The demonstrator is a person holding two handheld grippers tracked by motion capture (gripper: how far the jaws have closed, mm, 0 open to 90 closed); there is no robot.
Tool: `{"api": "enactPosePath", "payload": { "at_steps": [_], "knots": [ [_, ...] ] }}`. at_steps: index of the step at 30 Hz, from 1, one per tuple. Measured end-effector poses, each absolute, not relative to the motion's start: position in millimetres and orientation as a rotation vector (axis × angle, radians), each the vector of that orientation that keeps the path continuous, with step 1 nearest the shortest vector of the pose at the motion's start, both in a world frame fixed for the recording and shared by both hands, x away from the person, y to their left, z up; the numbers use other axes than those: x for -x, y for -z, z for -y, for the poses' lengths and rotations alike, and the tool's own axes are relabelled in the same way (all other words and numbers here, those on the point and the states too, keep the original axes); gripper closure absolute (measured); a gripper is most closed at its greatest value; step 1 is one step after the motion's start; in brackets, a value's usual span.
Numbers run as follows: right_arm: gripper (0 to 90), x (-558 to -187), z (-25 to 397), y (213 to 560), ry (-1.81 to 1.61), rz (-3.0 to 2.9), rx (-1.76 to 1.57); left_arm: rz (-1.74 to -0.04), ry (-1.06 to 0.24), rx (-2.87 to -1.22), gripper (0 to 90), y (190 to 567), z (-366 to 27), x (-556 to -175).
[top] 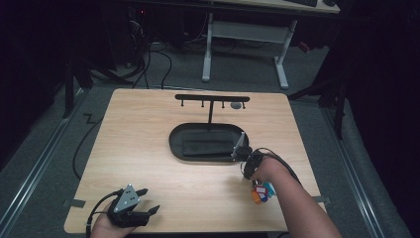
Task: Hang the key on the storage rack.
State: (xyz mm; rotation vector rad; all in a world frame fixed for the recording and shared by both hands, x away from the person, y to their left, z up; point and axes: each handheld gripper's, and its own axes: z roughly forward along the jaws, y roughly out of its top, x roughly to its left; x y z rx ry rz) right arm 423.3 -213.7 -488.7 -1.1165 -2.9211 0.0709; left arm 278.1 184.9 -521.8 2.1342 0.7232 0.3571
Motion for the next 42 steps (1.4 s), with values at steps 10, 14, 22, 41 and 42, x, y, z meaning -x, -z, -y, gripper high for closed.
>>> {"api": "enactPosePath", "payload": {
  "at_steps": [10,14,22,41,42],
  "knots": [
    [86.8,-421,211,489,-0.084,2.951,1.100,-0.726,-0.355,-2.131,30.4,521,-187,-278],
    [86.8,-421,207,487,-0.097,2.971,1.088,-0.730,-0.364,-2.124,30.5,521,-189,-278],
    [86.7,-409,209,465,-0.017,3.011,1.064,-0.752,-0.377,-2.108,30.8,520,-193,-279],
    [87.9,-382,231,399,0.020,3.092,1.053,-0.735,-0.372,-2.122,30.6,523,-189,-279],
    [87.9,-381,231,395,0.012,3.103,1.052,-0.736,-0.373,-2.122,30.6,524,-189,-279]
  ]
}}
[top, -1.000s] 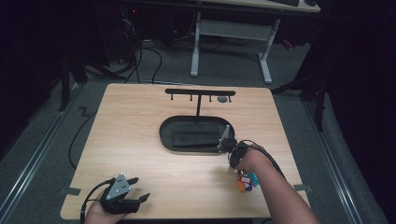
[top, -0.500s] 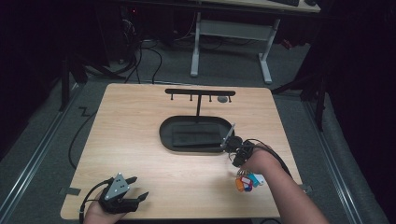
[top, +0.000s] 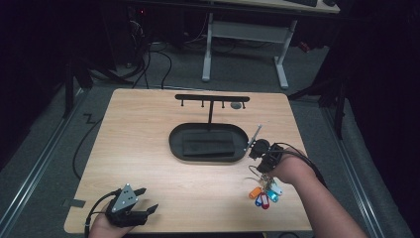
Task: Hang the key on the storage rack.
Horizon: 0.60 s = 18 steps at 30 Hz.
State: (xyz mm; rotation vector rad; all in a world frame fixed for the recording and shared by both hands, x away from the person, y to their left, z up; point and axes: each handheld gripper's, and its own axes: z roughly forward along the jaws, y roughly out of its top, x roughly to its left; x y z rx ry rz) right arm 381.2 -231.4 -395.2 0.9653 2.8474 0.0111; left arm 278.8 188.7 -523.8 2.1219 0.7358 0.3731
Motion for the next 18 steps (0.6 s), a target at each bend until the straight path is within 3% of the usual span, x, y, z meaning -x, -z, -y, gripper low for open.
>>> {"api": "enactPosePath", "payload": {
  "at_steps": [18],
  "knots": [
    [88.0,-368,241,355,0.018,-2.809,-0.984,-0.727,-0.378,-2.130,30.2,524,-189,-280]
  ]
}}
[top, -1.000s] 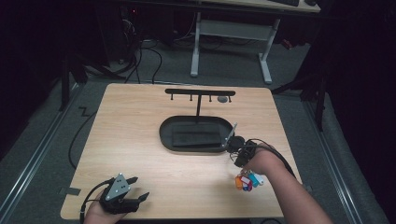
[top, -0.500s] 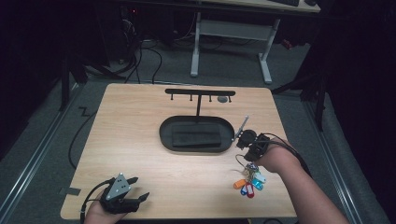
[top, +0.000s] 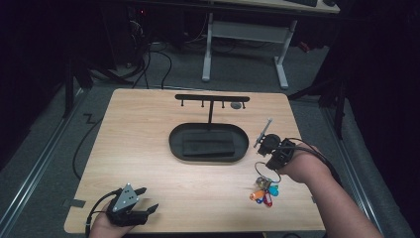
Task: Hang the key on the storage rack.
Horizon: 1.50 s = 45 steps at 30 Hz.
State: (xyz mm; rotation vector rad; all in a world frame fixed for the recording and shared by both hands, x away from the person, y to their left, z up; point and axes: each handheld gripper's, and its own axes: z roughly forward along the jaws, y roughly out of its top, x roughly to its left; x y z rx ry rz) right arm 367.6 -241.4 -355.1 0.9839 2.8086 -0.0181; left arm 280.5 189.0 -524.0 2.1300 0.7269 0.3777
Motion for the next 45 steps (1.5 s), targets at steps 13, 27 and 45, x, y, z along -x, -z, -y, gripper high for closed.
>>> {"api": "enactPosePath", "payload": {
  "at_steps": [13,27,45],
  "knots": [
    [87.9,-360,245,319,0.000,-2.800,-1.020,-0.736,-0.370,-2.124,29.7,525,-190,-281],
    [88.0,-363,240,288,-0.053,-2.794,-1.037,-0.738,-0.365,-2.106,29.6,526,-191,-281],
    [88.0,-383,227,295,-0.076,-2.803,-1.043,-0.716,-0.381,-2.095,29.6,525,-195,-278]
  ]
}}
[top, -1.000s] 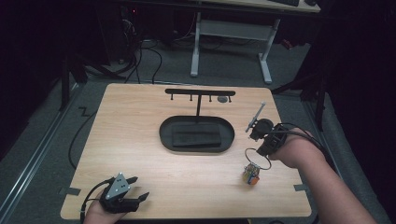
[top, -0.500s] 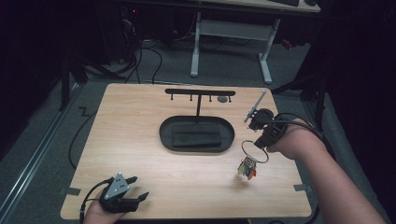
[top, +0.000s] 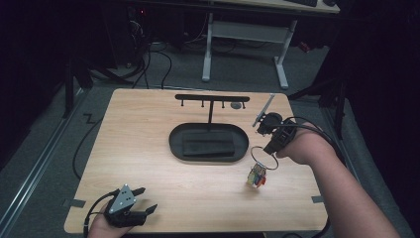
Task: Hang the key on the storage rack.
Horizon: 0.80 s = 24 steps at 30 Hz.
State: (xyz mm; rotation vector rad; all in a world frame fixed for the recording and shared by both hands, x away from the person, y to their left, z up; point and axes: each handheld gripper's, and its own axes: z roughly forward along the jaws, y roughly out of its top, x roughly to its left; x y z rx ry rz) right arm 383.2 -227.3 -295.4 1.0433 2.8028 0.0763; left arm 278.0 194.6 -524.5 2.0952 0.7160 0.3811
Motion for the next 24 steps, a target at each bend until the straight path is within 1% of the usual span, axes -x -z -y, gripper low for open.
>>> {"api": "enactPosePath", "payload": {
  "at_steps": [6,12,24],
  "knots": [
    [88.0,-394,223,298,-0.071,-2.817,-1.040,-0.712,-0.396,-2.103,29.6,523,-195,-279],
    [88.0,-403,216,291,-0.071,-2.807,-1.033,-0.709,-0.393,-2.116,29.6,525,-194,-278],
    [88.0,-428,216,283,-0.103,-2.786,-1.053,-0.709,-0.398,-2.110,29.6,525,-195,-276]
  ]
}}
